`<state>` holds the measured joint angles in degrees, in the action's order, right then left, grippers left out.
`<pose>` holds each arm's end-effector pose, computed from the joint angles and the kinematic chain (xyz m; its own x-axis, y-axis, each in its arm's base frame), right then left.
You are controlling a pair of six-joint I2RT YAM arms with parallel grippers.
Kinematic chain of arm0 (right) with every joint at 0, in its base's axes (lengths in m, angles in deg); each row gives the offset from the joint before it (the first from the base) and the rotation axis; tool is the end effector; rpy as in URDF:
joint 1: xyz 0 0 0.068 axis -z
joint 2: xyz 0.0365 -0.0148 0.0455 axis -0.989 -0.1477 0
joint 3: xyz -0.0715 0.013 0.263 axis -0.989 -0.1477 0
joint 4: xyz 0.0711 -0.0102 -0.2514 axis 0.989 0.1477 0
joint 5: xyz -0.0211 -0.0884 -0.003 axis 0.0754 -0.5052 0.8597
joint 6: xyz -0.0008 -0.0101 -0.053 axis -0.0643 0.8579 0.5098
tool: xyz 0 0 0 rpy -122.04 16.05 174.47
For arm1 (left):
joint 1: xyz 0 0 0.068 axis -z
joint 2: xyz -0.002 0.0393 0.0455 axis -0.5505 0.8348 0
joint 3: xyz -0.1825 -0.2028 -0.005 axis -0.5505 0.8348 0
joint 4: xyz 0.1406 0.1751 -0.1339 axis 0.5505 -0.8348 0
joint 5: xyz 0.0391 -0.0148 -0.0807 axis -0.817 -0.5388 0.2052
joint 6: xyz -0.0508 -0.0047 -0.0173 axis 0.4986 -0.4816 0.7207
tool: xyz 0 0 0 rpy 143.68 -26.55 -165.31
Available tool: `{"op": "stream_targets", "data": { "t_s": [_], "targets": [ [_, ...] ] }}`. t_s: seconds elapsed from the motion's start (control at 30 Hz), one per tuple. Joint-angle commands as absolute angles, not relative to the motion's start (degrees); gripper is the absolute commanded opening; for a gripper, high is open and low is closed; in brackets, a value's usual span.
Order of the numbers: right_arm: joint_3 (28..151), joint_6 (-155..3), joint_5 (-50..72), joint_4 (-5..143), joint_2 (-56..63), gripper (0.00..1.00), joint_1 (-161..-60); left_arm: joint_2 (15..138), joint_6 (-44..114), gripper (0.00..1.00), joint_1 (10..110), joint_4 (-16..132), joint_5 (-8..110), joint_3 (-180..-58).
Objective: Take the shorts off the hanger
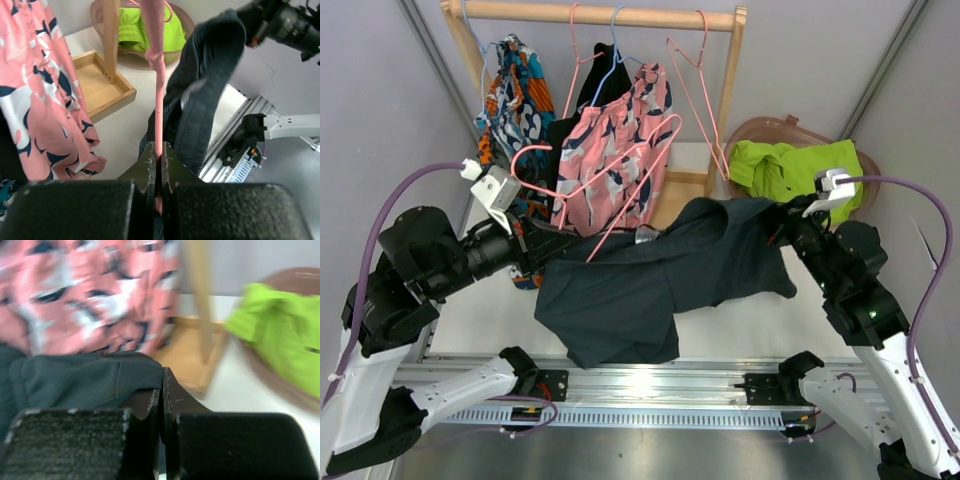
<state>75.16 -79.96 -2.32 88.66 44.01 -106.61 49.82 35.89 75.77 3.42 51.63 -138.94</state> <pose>0.1278 0.0558 0.4265 -0.0651 0.1764 -0.9822 -0.3218 0.9280 0.1879 0.0632 -0.0652 0.5061 -0.2913 -0.0340 -0.9560 0.7336 0.6335 -0.2461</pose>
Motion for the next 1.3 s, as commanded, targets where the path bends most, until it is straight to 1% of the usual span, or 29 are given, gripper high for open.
{"op": "stream_targets", "data": {
  "t_s": [0.0,0.07,0.13,0.17,0.2,0.27,0.3,0.33,0.47,0.5,0.57,0.6,0.63,0.67,0.7,0.73,0.77,0.83,0.9,0.93,0.97,1.03,1.07,1.1,1.13,1.17,1.2,1.23,1.27],
  "targets": [
    [72.01,-82.37,13.93,84.2,46.33,0.0,-109.88,48.46,35.94,0.0,76.03,7.57,48.03,-137.7],
    [70.33,-81.85,13.47,83.66,45.64,0.0,-119.35,48.02,37.17,0.0,76.03,13.44,43.47,-135.15],
    [70.85,-80.19,6.11,85.23,43.71,0.0,-127.87,47.58,37.7,0.0,76.03,18.73,38.74,-131.75],
    [71.12,-79.22,2.16,86.81,42.65,0.0,-136.88,47.67,37.79,0.0,76.03,21.19,37.75,-131.11],
    [71.64,-77.64,-6.41,87.43,39.94,0.0,-141.32,47.84,38.22,0.0,76.03,26.78,37.13,-129.63],
    [73.39,-77.02,-14.28,88.49,37.56,0.0,-150.36,48.8,38.84,0.0,75.94,31.74,36.6,-128.21],
    [74.1,-76.84,-19.45,88.67,36.33,0.0,-151.89,49.51,39.71,0.0,76.03,34.37,36.6,-128.29],
    [74.72,-77.1,-21.76,88.93,36.23,0.0,-152.69,50.65,39.9,0.0,76.03,34.05,36.42,-129.95],
    [79.89,-74.74,-32.66,91.47,39.82,0.0,-152.88,55.66,38.5,0.0,76.12,25.37,38.17,-134.71],
    [84.0,-73.16,-36.6,92.0,40.44,0.0,-152.7,55.84,37.62,0.0,76.29,21.6,37.57,-134.45],
    [89.72,-66.5,-40.66,93.41,41.06,0.0,-152.61,54.27,37.09,0.0,76.65,19.29,36.08,-130.86],
    [95.67,-63.68,-44.86,93.24,40.71,0.0,-152.52,53.31,37.09,0.0,76.73,17.8,34.24,-128.15],
    [98.17,-60.35,-46.47,89.93,39.75,0.0,-152.44,50.86,37.43,0.0,76.73,17.44,33.27,-124.9],
    [100.37,-51.96,-49.35,87.03,39.13,0.0,-152.52,49.44,38.31,0.0,76.73,17.09,32.56,-123.56],
    [104.22,-47.27,-50.51,83.78,38.26,0.0,-152.52,48.12,38.58,0.0,76.73,17.08,31.86,-120.76],
    [106.34,-42.78,-50.96,77.74,37.03,0.0,-152.61,47.07,38.93,0.0,76.73,17.0,31.5,-119.0],
    [108.45,-34.04,-51.14,74.46,34.15,0.0,-152.52,45.31,39.11,0.0,76.73,16.47,31.32,-118.37],
    [115.28,-26.16,-50.36,66.22,30.71,0.0,-152.44,44.16,39.28,0.0,76.73,15.77,30.1,-117.22],
    [120.75,-17.71,-47.81,63.46,24.91,0.0,-152.44,43.1,39.46,0.0,76.73,15.59,29.65,-117.05],
    [126.61,-15.6,-46.93,62.31,22.89,0.0,-151.91,42.93,39.46,0.0,76.73,15.59,29.83,-116.87],
    [129.54,-13.75,-45.09,62.21,18.78,0.0,-151.3,42.49,39.89,0.0,76.73,15.85,29.83,-116.96],
    [134.82,-11.27,-42.37,63.96,14.8,0.0,-148.32,41.79,40.42,0.0,76.73,16.64,30.7,-116.0],
    [139.19,-12.58,-37.65,66.32,12.95,0.0,-140.82,41.61,40.77,0.0,76.73,17.25,31.14,-115.73],
    [141.5,-19.9,-34.21,69.48,9.02,0.0,-134.92,41.52,40.95,0.0,76.73,17.43,31.5,-115.38],
    [144.13,-25.11,-30.7,77.77,6.81,0.0,-128.25,41.52,41.04,0.0,76.73,17.61,31.93,-114.85],
    [149.2,-30.29,-22.92,81.34,4.35,0.0,-114.87,41.6,41.22,0.0,76.73,17.87,32.72,-114.67],
    [150.82,-38.26,-18.84,83.81,-0.12,0.0,-109.25,41.52,41.22,0.0,76.73,17.88,32.82,-114.24],
    [150.23,-41.21,-16.01,83.75,-1.2,0.0,-104.76,41.34,41.3,0.0,76.82,17.88,33.08,-113.71],
    [147.96,-44.37,-10.76,82.79,-2.09,0.0,-96.71,41.26,41.48,0.0,76.74,17.96,33.43,-113.36]
  ]
}}
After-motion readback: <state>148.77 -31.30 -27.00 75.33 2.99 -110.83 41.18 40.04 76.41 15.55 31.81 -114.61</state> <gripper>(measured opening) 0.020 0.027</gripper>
